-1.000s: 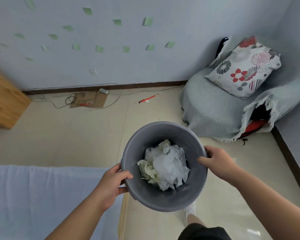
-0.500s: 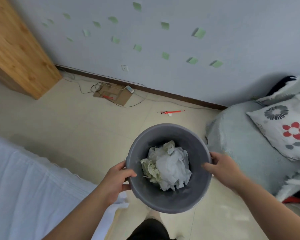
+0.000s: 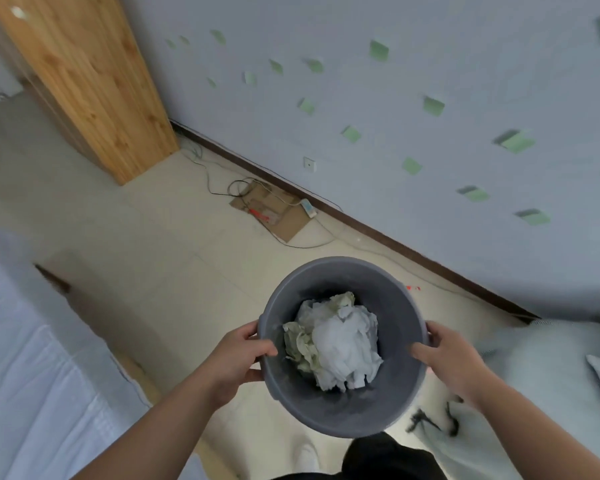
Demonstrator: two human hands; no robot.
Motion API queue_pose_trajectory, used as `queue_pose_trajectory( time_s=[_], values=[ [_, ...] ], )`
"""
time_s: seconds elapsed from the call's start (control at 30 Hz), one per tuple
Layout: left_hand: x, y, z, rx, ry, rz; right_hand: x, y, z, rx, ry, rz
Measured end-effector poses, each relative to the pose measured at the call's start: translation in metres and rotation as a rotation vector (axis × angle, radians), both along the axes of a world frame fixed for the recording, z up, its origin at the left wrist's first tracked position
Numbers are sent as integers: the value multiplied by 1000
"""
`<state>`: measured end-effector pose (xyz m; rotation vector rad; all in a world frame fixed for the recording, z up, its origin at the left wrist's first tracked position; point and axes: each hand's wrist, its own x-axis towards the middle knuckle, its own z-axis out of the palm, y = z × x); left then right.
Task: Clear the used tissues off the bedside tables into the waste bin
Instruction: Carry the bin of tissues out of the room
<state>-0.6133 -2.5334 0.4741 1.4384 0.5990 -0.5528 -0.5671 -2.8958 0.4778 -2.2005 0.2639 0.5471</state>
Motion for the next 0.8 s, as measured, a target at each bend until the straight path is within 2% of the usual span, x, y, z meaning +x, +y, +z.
queue_pose_trajectory(
  time_s=[0.33, 0.53, 0.8],
  values=[
    [126, 108, -8, 76, 25, 326, 239, 140, -26, 80, 61, 388],
    [173, 174, 8, 57, -15, 569, 371, 257, -11, 114, 93, 670],
    [176, 271, -12, 2, -20, 875, 457, 446, -10, 93, 59, 997]
  ],
)
